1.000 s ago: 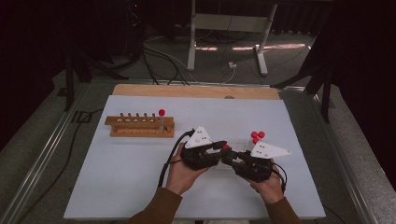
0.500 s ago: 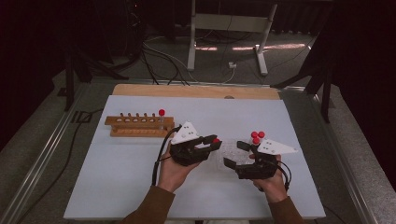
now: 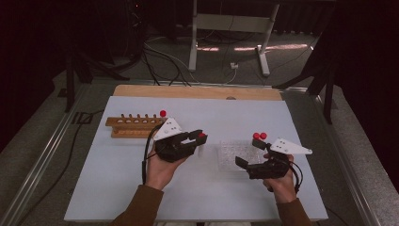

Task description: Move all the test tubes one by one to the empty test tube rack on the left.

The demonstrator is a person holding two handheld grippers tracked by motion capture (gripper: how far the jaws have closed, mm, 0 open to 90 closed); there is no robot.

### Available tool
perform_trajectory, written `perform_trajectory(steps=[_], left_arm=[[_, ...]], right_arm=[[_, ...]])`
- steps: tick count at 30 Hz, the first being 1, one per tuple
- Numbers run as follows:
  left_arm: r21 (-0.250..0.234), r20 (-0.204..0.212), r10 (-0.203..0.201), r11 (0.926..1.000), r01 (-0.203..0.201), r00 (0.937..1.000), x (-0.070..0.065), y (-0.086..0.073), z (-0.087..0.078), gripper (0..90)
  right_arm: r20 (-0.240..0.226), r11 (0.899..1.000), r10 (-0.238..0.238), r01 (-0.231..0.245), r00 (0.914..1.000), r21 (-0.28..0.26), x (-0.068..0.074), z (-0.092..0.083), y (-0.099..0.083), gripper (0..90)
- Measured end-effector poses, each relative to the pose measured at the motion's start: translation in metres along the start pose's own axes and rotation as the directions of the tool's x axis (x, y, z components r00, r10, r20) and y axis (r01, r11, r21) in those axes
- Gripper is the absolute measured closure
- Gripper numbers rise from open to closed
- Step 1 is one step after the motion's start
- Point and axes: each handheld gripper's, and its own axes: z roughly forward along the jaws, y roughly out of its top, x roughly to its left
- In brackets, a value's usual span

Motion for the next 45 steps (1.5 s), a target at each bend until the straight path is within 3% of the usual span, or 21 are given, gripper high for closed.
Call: perform_trajectory(steps=[10, 21, 22, 33, 34, 35, 36, 39, 41, 43, 44, 45], left_arm=[[-0.031, -0.093, -0.005, 0.9995, 0.002, 0.9957, 0.023, 0.002, -0.027, 71.1], [-0.055, -0.207, -0.012, 0.9985, 0.001, 0.9783, 0.054, 0.006, -0.045, 71.1], [-0.059, -0.229, -0.013, 0.9983, -0.001, 0.9735, 0.060, 0.007, -0.046, 71.1], [-0.073, -0.321, -0.016, 0.9973, -0.008, 0.9469, 0.084, 0.010, -0.052, 71.1], [-0.071, -0.342, -0.014, 0.9974, -0.011, 0.9396, 0.089, 0.010, -0.052, 71.1], [-0.071, -0.342, -0.014, 0.9974, -0.011, 0.9396, 0.089, 0.010, -0.052, 71.0], [-0.074, -0.361, -0.025, 0.9972, -0.002, 0.9322, 0.095, 0.009, -0.052, 71.0], [-0.086, -0.393, -0.042, 0.9963, 0.009, 0.9185, 0.104, 0.009, -0.052, 71.0], [-0.089, -0.400, -0.047, 0.9959, 0.012, 0.9153, 0.106, 0.008, -0.051, 71.0], [-0.091, -0.418, -0.057, 0.9956, 0.020, 0.9068, 0.111, 0.008, -0.049, 71.0], [-0.095, -0.435, -0.069, 0.9950, 0.030, 0.8976, 0.115, 0.007, -0.047, 71.0], [-0.098, -0.443, -0.074, 0.9946, 0.033, 0.8936, 0.117, 0.007, -0.046, 71.0]], right_arm=[[0.056, 0.999, 0.029, -0.027, 0.9980, -0.025, -0.011, -0.012, 0.001, 0.0], [0.081, 0.999, 0.034, -0.031, 0.9961, -0.043, -0.016, -0.020, 0.003, 0.0], [0.082, 0.999, 0.035, -0.031, 0.9960, -0.043, -0.016, -0.020, 0.003, 0.0], [0.083, 0.999, 0.038, -0.035, 0.9958, -0.041, -0.019, -0.021, 0.002, 0.0], [0.086, 0.999, 0.039, -0.036, 0.9956, -0.041, -0.019, -0.022, 0.002, 0.0], [0.086, 0.999, 0.039, -0.036, 0.9956, -0.041, -0.019, -0.022, 0.002, 0.0], [0.087, 0.999, 0.040, -0.036, 0.9954, -0.041, -0.019, -0.022, 0.002, 0.0], [0.088, 0.998, 0.041, -0.038, 0.9953, -0.042, -0.020, -0.021, 0.002, 0.0], [0.087, 0.998, 0.040, -0.037, 0.9954, -0.041, -0.019, -0.021, 0.002, 0.0], [0.088, 0.999, 0.037, -0.034, 0.9954, -0.039, -0.019, -0.020, 0.001, 0.0], [0.087, 0.999, 0.037, -0.034, 0.9955, -0.038, -0.019, -0.020, 0.001, 0.0], [0.087, 0.999, 0.038, -0.034, 0.9955, -0.037, -0.019, -0.020, 0.001, 0.0]])
